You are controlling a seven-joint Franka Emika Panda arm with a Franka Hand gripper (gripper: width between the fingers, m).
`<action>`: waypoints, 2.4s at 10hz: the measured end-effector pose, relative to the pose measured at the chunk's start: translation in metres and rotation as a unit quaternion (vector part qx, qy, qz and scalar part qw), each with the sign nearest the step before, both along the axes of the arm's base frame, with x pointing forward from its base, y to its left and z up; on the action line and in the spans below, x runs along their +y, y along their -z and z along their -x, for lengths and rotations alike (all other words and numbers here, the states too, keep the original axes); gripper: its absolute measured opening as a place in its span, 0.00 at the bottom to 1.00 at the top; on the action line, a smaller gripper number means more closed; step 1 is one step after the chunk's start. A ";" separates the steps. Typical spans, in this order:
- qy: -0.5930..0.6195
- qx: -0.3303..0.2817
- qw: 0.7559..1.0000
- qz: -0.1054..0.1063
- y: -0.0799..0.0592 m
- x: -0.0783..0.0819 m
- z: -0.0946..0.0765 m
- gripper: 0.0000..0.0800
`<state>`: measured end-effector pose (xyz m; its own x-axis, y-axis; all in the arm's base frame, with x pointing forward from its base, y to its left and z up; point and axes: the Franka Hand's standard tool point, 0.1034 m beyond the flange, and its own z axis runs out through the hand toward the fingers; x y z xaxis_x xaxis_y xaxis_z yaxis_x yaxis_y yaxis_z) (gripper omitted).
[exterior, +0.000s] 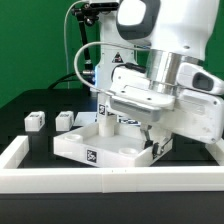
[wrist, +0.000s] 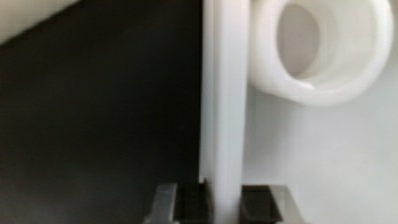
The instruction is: Assemble square table
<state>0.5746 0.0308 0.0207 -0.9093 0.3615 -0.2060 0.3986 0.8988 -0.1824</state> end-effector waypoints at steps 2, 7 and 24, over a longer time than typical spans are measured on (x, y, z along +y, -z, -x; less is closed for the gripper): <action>-0.043 0.011 0.999 0.008 0.001 -0.004 0.000 0.08; -0.187 0.061 0.979 0.050 -0.003 0.023 0.011 0.08; -0.109 0.025 0.993 -0.047 0.003 0.033 0.000 0.08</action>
Offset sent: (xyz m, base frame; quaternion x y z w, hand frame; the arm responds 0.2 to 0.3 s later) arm -0.0125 0.0203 -0.0005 0.0424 0.0204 -0.2063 0.9774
